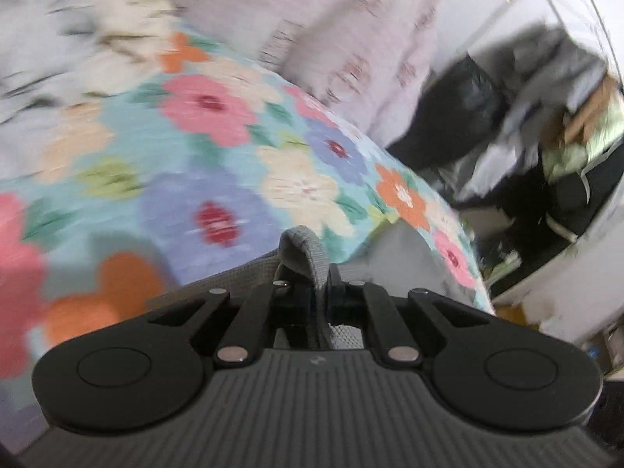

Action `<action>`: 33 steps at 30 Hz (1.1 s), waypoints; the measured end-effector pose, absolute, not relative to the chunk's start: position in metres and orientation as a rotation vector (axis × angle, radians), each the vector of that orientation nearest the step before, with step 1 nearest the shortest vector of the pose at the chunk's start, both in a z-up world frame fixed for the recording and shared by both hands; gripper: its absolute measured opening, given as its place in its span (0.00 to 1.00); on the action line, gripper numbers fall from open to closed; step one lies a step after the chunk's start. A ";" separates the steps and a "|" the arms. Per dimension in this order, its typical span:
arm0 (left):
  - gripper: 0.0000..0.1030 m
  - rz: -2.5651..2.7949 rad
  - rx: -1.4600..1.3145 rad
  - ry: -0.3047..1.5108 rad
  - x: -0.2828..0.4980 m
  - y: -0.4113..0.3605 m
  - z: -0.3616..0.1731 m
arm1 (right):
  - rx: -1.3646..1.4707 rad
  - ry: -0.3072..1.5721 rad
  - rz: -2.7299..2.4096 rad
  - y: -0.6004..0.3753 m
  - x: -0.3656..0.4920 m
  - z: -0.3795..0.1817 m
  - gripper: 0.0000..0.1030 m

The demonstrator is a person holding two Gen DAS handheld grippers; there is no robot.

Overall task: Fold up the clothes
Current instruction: 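Lift the shirt edge with the left gripper and fold it toward the right gripper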

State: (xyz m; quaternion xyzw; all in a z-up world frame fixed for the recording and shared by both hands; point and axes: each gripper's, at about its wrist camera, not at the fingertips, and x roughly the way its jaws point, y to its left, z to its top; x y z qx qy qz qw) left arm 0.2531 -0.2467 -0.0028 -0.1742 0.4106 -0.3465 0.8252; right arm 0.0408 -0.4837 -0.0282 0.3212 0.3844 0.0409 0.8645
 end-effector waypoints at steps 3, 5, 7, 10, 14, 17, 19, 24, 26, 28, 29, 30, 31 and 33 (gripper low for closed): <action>0.06 -0.735 -0.314 0.916 0.261 -0.298 -0.020 | 0.768 0.793 0.030 -0.531 0.046 -0.049 0.10; 0.06 -0.710 -0.252 0.949 0.264 -0.323 -0.033 | 0.859 0.810 0.016 -0.545 0.046 -0.076 0.10; 0.07 -0.683 -0.168 0.960 0.264 -0.340 -0.042 | 0.954 0.844 -0.006 -0.554 0.045 -0.102 0.11; 0.07 -0.677 -0.137 0.941 0.266 -0.348 -0.041 | 1.044 0.820 -0.018 -0.565 0.039 -0.106 0.15; 0.10 -0.704 -0.173 0.862 0.266 -0.348 -0.021 | 0.935 0.749 -0.072 -0.558 0.026 -0.086 0.32; 0.27 -0.714 -0.161 0.837 0.262 -0.352 -0.009 | 0.832 0.668 -0.115 -0.550 0.011 -0.067 0.43; 0.40 -0.716 -0.159 0.839 0.257 -0.354 -0.003 | 0.812 0.571 -0.106 -0.548 0.000 -0.055 0.50; 0.50 -0.746 -0.223 0.796 0.231 -0.332 0.011 | 0.748 0.500 -0.033 -0.550 -0.004 -0.043 0.57; 0.51 -0.726 -0.236 0.799 0.214 -0.315 0.010 | 0.705 0.559 0.001 -0.543 0.006 -0.044 0.60; 0.55 -0.690 -0.254 0.800 0.193 -0.296 0.004 | 0.617 0.637 0.014 -0.529 0.019 -0.044 0.61; 0.56 -0.676 -0.265 0.805 0.183 -0.286 -0.002 | 0.568 0.676 0.017 -0.520 0.024 -0.045 0.61; 0.56 -0.665 -0.277 0.812 0.173 -0.275 -0.010 | 0.509 0.713 0.010 -0.511 0.030 -0.045 0.61; 0.56 -0.651 -0.288 0.823 0.164 -0.267 -0.017 | 0.446 0.743 -0.006 -0.503 0.033 -0.045 0.61; 0.56 -0.628 -0.314 0.840 0.146 -0.251 -0.033 | 0.350 0.772 0.005 -0.489 0.036 -0.045 0.61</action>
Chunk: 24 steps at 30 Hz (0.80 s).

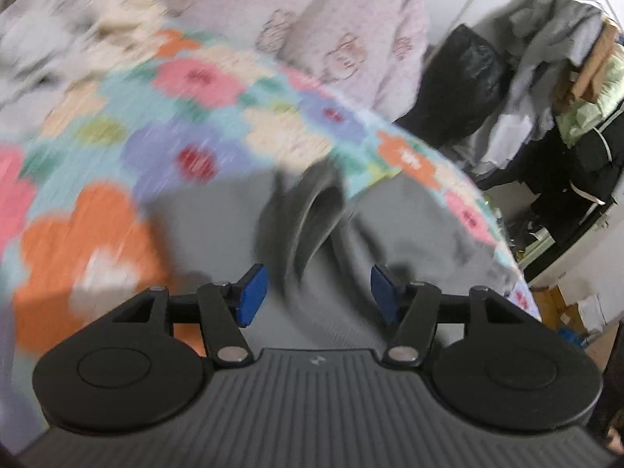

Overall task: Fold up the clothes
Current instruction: 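Lift the shirt edge with the left gripper and fold it toward the right gripper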

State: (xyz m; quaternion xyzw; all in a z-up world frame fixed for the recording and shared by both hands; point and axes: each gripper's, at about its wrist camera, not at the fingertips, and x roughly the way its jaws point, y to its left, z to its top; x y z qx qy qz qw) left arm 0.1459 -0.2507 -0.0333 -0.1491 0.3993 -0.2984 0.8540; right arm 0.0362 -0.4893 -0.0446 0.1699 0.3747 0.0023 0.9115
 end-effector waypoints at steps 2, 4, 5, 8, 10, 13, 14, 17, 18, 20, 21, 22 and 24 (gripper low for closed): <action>0.56 -0.629 -0.321 0.842 0.127 -0.241 -0.047 | 0.272 0.791 0.027 -0.478 0.038 -0.044 0.61; 0.56 -0.649 -0.297 0.837 0.109 -0.237 -0.057 | 0.231 0.801 0.040 -0.473 0.039 -0.044 0.61; 0.57 -0.664 -0.247 0.833 0.101 -0.239 -0.061 | 0.224 0.816 0.032 -0.472 0.040 -0.045 0.61; 0.57 -0.681 -0.040 0.795 0.082 -0.250 -0.069 | 0.220 0.898 -0.048 -0.476 0.047 -0.056 0.61; 0.57 -0.702 -0.024 0.808 0.080 -0.250 -0.073 | 0.250 0.911 -0.089 -0.484 0.051 -0.059 0.62; 0.58 -0.795 -0.053 0.804 0.078 -0.251 -0.072 | 0.311 0.869 -0.079 -0.495 0.050 -0.059 0.61; 0.59 -0.836 -0.044 0.798 0.076 -0.252 -0.071 | 0.317 0.857 -0.076 -0.497 0.050 -0.058 0.61; 0.66 -0.908 0.015 0.751 0.066 -0.259 -0.072 | 0.271 0.817 -0.087 -0.495 0.055 -0.057 0.61; 0.67 -0.909 0.036 0.729 0.063 -0.261 -0.073 | 0.236 0.793 -0.098 -0.491 0.058 -0.058 0.61; 0.67 -0.883 0.044 0.732 0.065 -0.268 -0.079 | 0.158 0.769 -0.113 -0.478 0.066 -0.062 0.61; 0.67 -0.867 0.055 0.732 0.065 -0.271 -0.082 | 0.115 0.780 -0.098 -0.469 0.073 -0.065 0.61; 0.68 -0.850 0.071 0.731 0.064 -0.272 -0.084 | 0.067 0.790 -0.075 -0.460 0.077 -0.067 0.55; 0.70 -0.817 0.103 0.727 0.063 -0.276 -0.087 | -0.032 0.783 -0.057 -0.447 0.079 -0.067 0.46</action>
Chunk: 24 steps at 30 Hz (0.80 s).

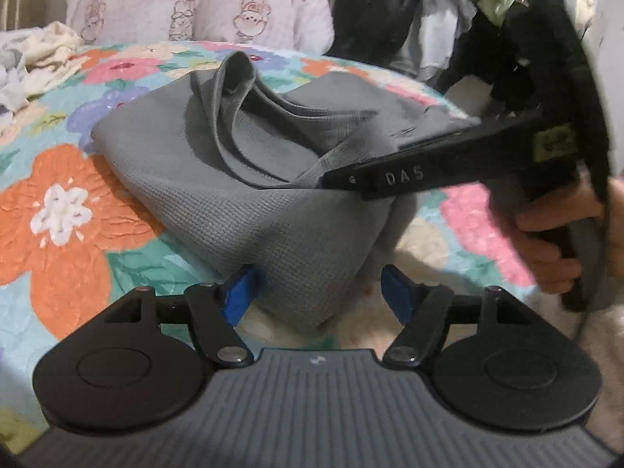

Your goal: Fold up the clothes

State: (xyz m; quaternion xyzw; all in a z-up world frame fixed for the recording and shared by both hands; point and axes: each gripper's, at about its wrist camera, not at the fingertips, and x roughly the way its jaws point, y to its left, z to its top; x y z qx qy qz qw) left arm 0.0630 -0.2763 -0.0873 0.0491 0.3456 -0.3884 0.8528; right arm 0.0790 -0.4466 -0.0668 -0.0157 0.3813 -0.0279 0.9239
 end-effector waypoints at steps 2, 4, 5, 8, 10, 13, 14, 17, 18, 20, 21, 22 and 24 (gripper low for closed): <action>0.69 -0.784 0.135 0.724 0.062 -0.280 -0.091 | -0.030 0.768 -0.064 -0.449 0.077 -0.062 0.18; 0.35 -0.735 0.114 0.750 0.061 -0.274 -0.088 | 0.105 0.753 -0.075 -0.468 0.072 -0.055 0.16; 0.25 -0.727 0.091 0.762 0.061 -0.269 -0.085 | 0.226 0.739 -0.068 -0.482 0.066 -0.052 0.16; 0.17 -0.698 0.032 0.751 0.059 -0.256 -0.077 | 0.673 0.708 -0.004 -0.528 0.046 -0.060 0.16; 0.17 -0.680 0.013 0.751 0.058 -0.253 -0.078 | 0.868 0.756 0.000 -0.548 0.043 -0.081 0.16; 0.17 -0.674 0.023 0.760 0.056 -0.257 -0.082 | 0.896 0.826 -0.085 -0.554 0.047 -0.094 0.21; 0.17 -0.670 0.033 0.755 0.054 -0.258 -0.082 | 0.890 0.825 -0.084 -0.552 0.049 -0.091 0.22; 0.17 -0.662 0.005 0.731 0.051 -0.254 -0.075 | 0.809 0.787 -0.104 -0.542 0.044 -0.078 0.24; 0.17 -0.658 -0.023 0.735 0.052 -0.251 -0.072 | 0.789 0.770 -0.114 -0.540 0.041 -0.075 0.24; 0.17 -0.650 -0.061 0.775 0.056 -0.250 -0.075 | 0.767 0.734 -0.126 -0.540 0.035 -0.068 0.24; 0.17 -0.646 -0.078 0.797 0.058 -0.249 -0.077 | 0.757 0.714 -0.146 -0.542 0.034 -0.066 0.24; 0.17 -0.642 -0.081 0.818 0.059 -0.250 -0.081 | 0.726 0.686 -0.171 -0.543 0.031 -0.061 0.25; 0.17 -0.636 -0.082 0.851 0.060 -0.253 -0.090 | 0.646 0.624 -0.210 -0.544 0.026 -0.050 0.35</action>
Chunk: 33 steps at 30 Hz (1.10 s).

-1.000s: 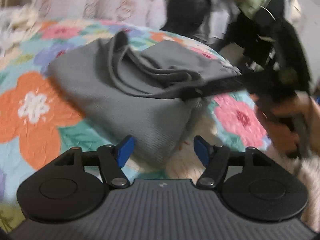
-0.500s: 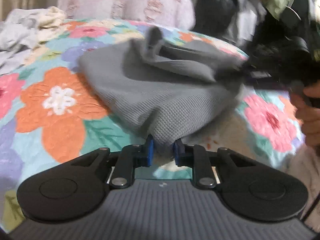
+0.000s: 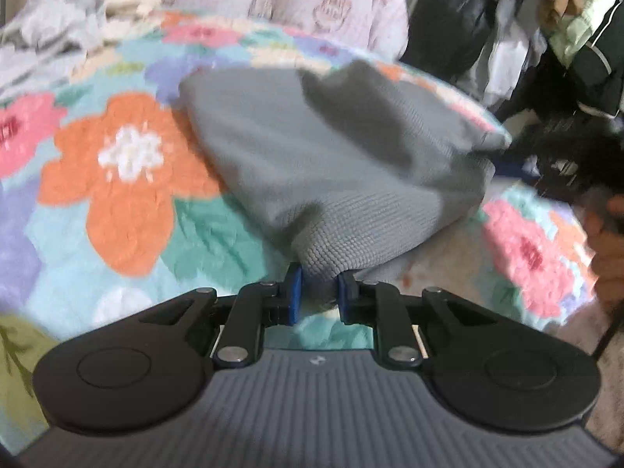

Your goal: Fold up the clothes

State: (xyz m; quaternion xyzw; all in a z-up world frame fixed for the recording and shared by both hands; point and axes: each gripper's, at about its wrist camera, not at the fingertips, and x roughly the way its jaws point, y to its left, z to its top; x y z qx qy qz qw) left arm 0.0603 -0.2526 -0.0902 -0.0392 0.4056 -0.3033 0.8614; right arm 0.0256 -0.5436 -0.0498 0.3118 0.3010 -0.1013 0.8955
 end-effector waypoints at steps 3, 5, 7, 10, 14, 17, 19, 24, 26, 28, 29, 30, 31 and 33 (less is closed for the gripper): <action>0.17 -0.647 -0.141 0.849 0.061 -0.247 -0.086 | 0.626 0.599 -0.162 -0.545 0.026 -0.045 0.50; 0.17 -0.658 -0.181 0.826 0.062 -0.243 -0.078 | 0.638 0.662 -0.144 -0.545 0.031 -0.051 0.51; 0.17 -0.667 -0.175 0.807 0.061 -0.243 -0.072 | 0.624 0.738 -0.157 -0.542 0.040 -0.059 0.53; 0.14 -0.652 -0.145 0.826 0.059 -0.248 -0.079 | 0.629 0.810 -0.196 -0.542 0.053 -0.072 0.52; 0.13 -0.619 -0.162 0.847 0.052 -0.246 -0.079 | 0.478 0.805 -0.260 -0.531 0.057 -0.068 0.10; 0.13 -0.594 -0.158 0.891 0.054 -0.246 -0.086 | 0.419 0.774 -0.283 -0.526 0.051 -0.062 0.10; 0.12 -0.592 -0.164 0.925 0.057 -0.244 -0.092 | 0.426 0.788 -0.302 -0.531 0.051 -0.064 0.10; 0.13 -0.700 -0.193 0.950 0.067 -0.233 -0.072 | 0.522 0.776 -0.328 -0.544 0.044 -0.064 0.16; 0.16 -0.738 -0.218 0.915 0.067 -0.227 -0.053 | 0.546 0.744 -0.314 -0.546 0.039 -0.061 0.18; 0.16 -0.779 -0.221 0.867 0.067 -0.225 -0.031 | 0.552 0.728 -0.301 -0.544 0.038 -0.059 0.24; 0.17 -0.790 -0.191 0.822 0.067 -0.227 -0.023 | 0.551 0.723 -0.296 -0.544 0.038 -0.059 0.27; 0.24 -0.797 -0.152 0.770 0.066 -0.231 -0.015 | 0.545 0.720 -0.294 -0.542 0.039 -0.058 0.27; 0.37 -0.803 -0.113 0.718 0.066 -0.234 -0.008 | 0.537 0.719 -0.291 -0.540 0.039 -0.057 0.28; 0.48 -0.775 -0.070 0.701 0.072 -0.247 -0.008 | 0.518 0.712 -0.287 -0.537 0.039 -0.055 0.29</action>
